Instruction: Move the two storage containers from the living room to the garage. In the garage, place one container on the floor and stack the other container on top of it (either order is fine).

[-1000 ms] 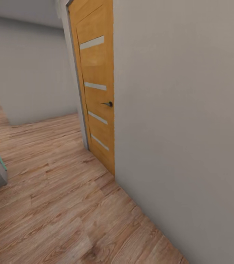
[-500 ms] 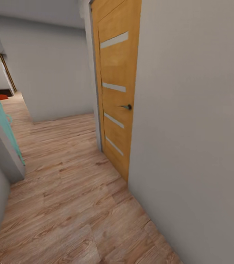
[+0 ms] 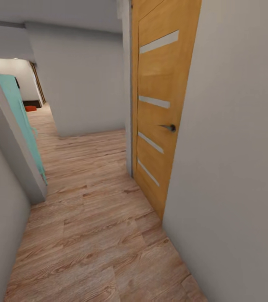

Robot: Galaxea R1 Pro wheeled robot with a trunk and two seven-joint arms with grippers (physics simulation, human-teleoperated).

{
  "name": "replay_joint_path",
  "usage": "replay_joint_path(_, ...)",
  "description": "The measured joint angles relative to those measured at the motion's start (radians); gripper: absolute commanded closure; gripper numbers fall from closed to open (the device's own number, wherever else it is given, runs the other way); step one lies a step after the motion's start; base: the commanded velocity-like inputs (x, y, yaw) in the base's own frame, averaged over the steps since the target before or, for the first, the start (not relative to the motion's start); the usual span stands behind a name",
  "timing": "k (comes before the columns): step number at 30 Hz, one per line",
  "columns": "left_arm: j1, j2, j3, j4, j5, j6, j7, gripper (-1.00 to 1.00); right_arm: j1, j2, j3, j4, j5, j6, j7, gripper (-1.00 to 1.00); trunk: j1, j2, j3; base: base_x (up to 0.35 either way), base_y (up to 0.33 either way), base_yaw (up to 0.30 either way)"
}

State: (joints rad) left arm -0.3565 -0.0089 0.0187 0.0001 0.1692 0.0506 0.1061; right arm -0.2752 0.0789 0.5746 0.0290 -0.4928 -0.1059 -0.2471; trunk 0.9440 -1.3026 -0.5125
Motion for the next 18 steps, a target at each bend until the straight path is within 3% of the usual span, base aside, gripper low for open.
replay_joint_path(18, 0.000, 0.000, 0.000, 0.000, 0.000, 0.000, 0.000, -1.00, 0.000, -0.001, 0.000, 0.000, 0.000, 0.000, 0.000, -1.00, 0.000, 0.000, 0.000, 0.288, 0.000, 0.269)
